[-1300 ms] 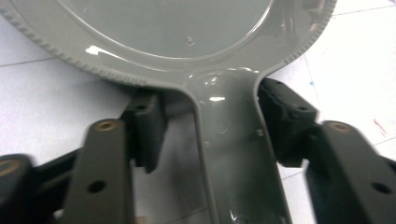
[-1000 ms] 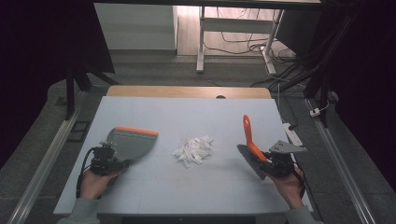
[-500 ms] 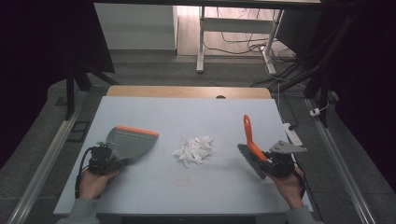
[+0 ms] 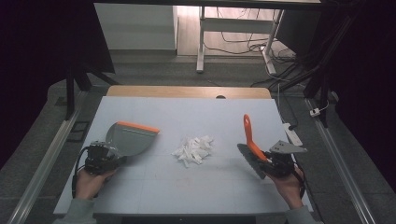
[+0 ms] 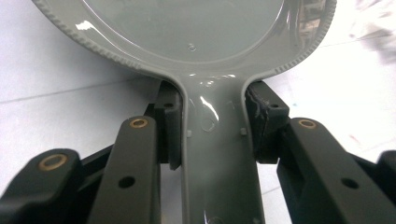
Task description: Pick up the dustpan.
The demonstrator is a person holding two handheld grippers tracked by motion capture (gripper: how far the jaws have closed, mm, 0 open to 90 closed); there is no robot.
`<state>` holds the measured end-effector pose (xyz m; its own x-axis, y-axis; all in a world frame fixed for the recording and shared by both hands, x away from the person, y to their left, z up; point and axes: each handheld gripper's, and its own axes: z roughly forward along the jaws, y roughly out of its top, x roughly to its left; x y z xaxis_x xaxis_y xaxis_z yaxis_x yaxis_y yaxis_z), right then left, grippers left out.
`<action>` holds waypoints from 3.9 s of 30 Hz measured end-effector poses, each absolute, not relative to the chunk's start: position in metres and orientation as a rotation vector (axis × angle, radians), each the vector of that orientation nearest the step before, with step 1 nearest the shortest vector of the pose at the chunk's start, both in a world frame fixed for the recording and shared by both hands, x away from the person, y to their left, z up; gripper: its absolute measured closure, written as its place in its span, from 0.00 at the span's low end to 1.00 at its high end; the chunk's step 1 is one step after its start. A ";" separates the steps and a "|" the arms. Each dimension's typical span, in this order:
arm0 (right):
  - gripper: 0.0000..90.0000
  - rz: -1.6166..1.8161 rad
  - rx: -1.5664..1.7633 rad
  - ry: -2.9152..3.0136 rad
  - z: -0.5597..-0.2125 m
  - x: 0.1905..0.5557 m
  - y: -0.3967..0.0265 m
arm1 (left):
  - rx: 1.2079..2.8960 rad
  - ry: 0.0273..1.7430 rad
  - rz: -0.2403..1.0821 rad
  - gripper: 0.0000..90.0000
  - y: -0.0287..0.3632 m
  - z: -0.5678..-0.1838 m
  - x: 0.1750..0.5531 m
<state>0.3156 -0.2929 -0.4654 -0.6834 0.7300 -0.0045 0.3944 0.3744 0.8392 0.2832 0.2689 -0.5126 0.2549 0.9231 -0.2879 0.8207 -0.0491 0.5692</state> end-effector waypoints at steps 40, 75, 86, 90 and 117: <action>0.78 1.260 0.986 2.233 -0.463 0.315 -0.292 | 1.886 1.127 0.189 0.68 0.289 -0.470 0.260; 0.78 1.252 0.976 2.240 -0.464 0.314 -0.288 | 2.136 0.934 0.103 0.68 0.270 -0.476 0.254; 0.78 1.249 0.972 2.241 -0.464 0.314 -0.288 | 2.215 0.865 0.064 0.68 0.266 -0.481 0.253; 0.78 1.249 0.973 2.240 -0.464 0.314 -0.287 | 2.242 0.890 0.045 0.68 0.266 -0.485 0.254; 0.78 1.240 0.971 2.252 -0.466 0.314 -0.286 | 2.401 0.827 -0.013 0.68 0.250 -0.498 0.253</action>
<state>0.3143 -0.2858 -0.4660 -0.6833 0.7301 -0.0075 0.3841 0.3682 0.8467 0.2529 0.2503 -0.4977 0.8065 0.5588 -0.1931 0.5645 -0.6307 0.5325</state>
